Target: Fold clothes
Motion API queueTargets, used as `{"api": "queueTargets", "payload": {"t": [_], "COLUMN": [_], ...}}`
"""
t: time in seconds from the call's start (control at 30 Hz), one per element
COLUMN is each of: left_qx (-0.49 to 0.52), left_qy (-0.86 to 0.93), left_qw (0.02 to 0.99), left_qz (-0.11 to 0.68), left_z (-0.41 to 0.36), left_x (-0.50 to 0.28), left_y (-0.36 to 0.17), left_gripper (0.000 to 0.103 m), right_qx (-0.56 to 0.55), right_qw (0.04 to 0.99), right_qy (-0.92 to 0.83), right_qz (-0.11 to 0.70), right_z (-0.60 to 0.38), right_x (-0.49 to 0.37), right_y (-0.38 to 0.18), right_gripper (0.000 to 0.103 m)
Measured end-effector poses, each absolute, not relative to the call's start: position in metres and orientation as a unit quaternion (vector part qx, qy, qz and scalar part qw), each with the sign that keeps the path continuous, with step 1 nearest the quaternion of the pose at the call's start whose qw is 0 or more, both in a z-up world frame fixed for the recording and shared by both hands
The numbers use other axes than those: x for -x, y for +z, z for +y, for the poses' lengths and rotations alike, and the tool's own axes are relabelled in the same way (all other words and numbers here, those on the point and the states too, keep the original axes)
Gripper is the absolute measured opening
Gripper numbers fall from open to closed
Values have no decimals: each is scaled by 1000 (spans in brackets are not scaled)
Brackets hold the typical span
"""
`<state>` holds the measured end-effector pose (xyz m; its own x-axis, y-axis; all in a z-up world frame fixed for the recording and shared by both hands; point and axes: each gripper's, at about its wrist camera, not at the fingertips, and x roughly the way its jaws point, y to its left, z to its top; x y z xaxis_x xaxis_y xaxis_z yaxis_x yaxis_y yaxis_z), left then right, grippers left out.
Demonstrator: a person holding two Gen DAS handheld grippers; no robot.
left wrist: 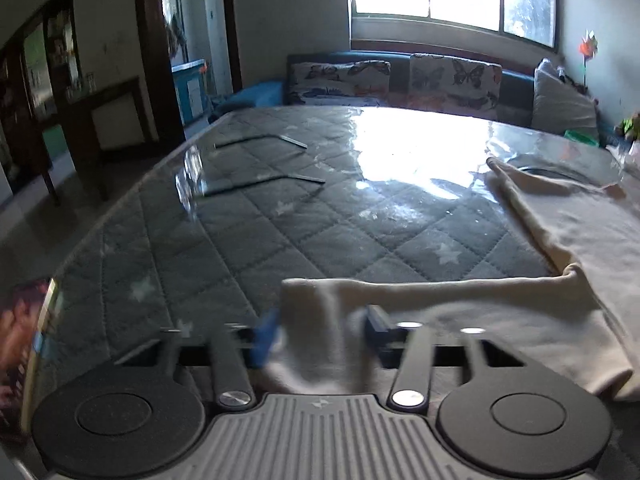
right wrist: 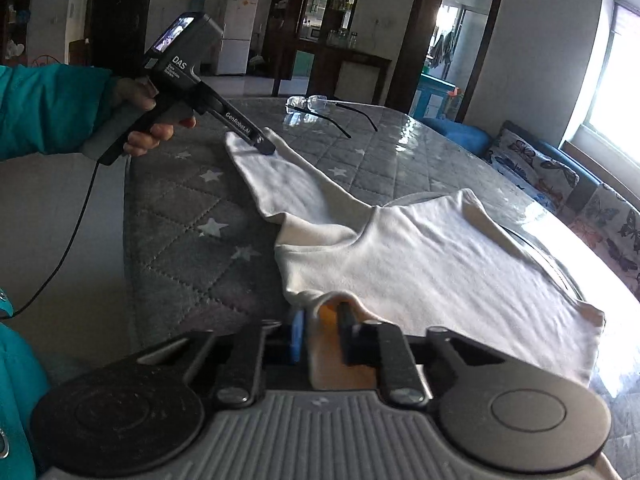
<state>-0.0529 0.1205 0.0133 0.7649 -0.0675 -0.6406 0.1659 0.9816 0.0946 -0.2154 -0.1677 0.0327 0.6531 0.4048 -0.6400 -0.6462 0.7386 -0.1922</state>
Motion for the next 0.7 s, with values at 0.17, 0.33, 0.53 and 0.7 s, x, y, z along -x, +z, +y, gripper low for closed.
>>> {"api": "queueTargets", "payload": {"t": [0.17,0.33,0.53,0.7], "left_qx": [-128,-157,-124,-74], "left_qy": [-62,-51,-51,-62], "left_qw": [933,932,933,937], "left_qz": [330,322,333,335], "left_z": [110,106,112,118], "left_x": [41,30,23,34], "left_y": [16,9,14,31], "left_gripper": [13,13,36,62], "right_qx": [216,210,201,170], "right_qw": [877,865,866,873], "right_qy": [310,330,329,332], "right_qz": [297,314,317,315], "right_z": [-164,-166,-171,-185], "right_x": [220,227,228,237], "right_y": [31,25,26,41], "right_gripper": [5,4,8,22]}}
